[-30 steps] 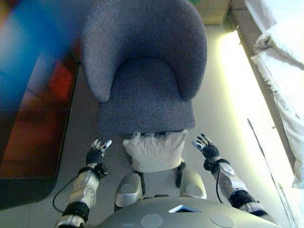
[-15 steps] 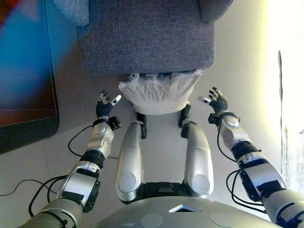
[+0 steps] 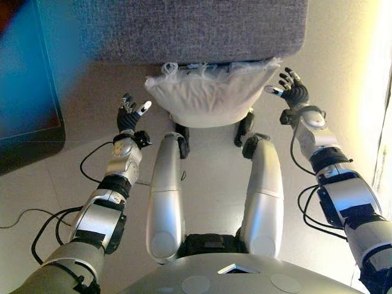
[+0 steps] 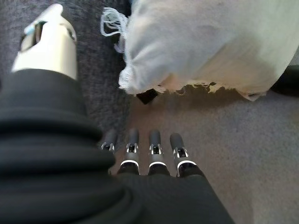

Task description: Pick up the cushion and take it to the sofa

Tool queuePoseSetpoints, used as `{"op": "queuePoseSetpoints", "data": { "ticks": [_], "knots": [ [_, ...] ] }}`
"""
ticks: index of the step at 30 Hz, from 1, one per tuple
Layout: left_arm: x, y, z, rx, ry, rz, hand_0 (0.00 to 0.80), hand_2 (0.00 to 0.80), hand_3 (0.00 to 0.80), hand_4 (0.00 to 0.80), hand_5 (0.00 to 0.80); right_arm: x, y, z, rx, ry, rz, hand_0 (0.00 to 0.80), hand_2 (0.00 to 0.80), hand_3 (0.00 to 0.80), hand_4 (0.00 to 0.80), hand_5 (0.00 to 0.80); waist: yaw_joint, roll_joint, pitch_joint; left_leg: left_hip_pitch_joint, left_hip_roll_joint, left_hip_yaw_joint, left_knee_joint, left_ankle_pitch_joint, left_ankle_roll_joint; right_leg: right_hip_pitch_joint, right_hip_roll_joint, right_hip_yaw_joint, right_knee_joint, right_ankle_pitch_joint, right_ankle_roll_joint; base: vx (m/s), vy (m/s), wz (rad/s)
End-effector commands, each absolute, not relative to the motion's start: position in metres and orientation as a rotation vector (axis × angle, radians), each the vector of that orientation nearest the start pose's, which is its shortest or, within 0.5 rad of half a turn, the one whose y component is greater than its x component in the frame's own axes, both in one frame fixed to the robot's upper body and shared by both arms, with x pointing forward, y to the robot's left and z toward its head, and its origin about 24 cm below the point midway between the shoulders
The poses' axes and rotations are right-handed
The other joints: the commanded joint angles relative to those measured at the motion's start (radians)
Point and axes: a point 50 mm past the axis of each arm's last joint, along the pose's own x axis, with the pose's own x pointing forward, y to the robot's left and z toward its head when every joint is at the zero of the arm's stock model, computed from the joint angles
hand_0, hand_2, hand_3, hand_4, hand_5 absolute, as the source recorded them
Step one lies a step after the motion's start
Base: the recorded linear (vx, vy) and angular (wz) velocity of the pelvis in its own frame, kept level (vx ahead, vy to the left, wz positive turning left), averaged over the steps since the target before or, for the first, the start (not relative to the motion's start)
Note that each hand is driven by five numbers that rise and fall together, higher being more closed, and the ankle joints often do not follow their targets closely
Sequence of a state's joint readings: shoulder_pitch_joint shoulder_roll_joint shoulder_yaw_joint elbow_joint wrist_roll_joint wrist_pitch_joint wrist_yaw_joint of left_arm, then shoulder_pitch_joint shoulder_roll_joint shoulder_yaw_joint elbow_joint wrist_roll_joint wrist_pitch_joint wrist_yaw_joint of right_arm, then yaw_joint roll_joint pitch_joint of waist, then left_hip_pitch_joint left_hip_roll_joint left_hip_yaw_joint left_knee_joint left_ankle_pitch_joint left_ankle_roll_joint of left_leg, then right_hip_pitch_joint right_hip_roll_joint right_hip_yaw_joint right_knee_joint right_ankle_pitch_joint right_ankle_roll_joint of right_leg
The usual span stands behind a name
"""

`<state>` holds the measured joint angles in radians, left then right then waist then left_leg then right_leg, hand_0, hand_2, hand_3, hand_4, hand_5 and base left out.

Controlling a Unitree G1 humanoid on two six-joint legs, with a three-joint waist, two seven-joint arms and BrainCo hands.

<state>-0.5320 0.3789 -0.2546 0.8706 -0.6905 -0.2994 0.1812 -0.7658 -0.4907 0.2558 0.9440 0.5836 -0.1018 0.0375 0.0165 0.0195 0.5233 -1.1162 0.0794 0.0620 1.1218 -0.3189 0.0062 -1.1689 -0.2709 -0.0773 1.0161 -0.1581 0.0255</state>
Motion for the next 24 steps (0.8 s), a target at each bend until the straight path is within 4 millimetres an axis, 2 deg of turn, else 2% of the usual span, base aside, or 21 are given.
{"op": "queuePoseSetpoints", "data": {
  "ticks": [1, 10, 17, 24],
  "knots": [
    [0.338, 0.224, 0.041, -0.125, 0.046, 0.219, 0.000, 0.000, 0.000, 0.000, 0.000, 0.376, -0.243, 0.105, -0.056, 0.078, -0.001, 0.000, 0.000, 0.000, 0.000, 0.000, -0.002, 0.056, -0.016, -0.060, 0.017, -0.020, 0.070, -0.020, 0.001, -0.001, -0.002, 0.098, 0.092, -0.039, 0.016, 0.035, -0.044, 0.05],
    [0.348, 0.233, 0.048, -0.184, 0.090, 0.173, 0.000, 0.000, 0.000, 0.000, 0.000, 0.385, -0.238, 0.113, -0.056, 0.149, 0.068, 0.000, 0.000, 0.000, 0.000, 0.000, -0.019, 0.061, -0.019, -0.173, 0.049, -0.030, 0.233, -0.067, 0.005, -0.113, 0.009, 0.125, 0.244, -0.110, -0.011, 0.028, -0.018, 0.00],
    [0.359, 0.229, 0.060, -0.193, 0.098, 0.062, 0.000, 0.000, 0.000, 0.000, 0.000, 0.387, -0.247, 0.109, -0.059, 0.247, 0.064, 0.000, 0.000, 0.000, 0.000, 0.000, -0.026, 0.071, -0.017, -0.205, 0.071, -0.028, 0.293, -0.090, 0.008, -0.150, 0.008, 0.140, 0.303, -0.128, -0.018, 0.027, 0.007, 0.00],
    [0.367, 0.229, 0.070, -0.207, 0.102, 0.052, 0.000, 0.000, 0.000, 0.000, 0.000, 0.389, -0.250, 0.110, -0.046, 0.270, 0.030, 0.000, 0.000, 0.000, 0.000, 0.000, -0.034, 0.071, -0.014, -0.216, 0.086, -0.029, 0.330, -0.095, 0.005, -0.164, 0.011, 0.147, 0.342, -0.134, -0.025, 0.057, 0.005, 0.01]
  ]
}}
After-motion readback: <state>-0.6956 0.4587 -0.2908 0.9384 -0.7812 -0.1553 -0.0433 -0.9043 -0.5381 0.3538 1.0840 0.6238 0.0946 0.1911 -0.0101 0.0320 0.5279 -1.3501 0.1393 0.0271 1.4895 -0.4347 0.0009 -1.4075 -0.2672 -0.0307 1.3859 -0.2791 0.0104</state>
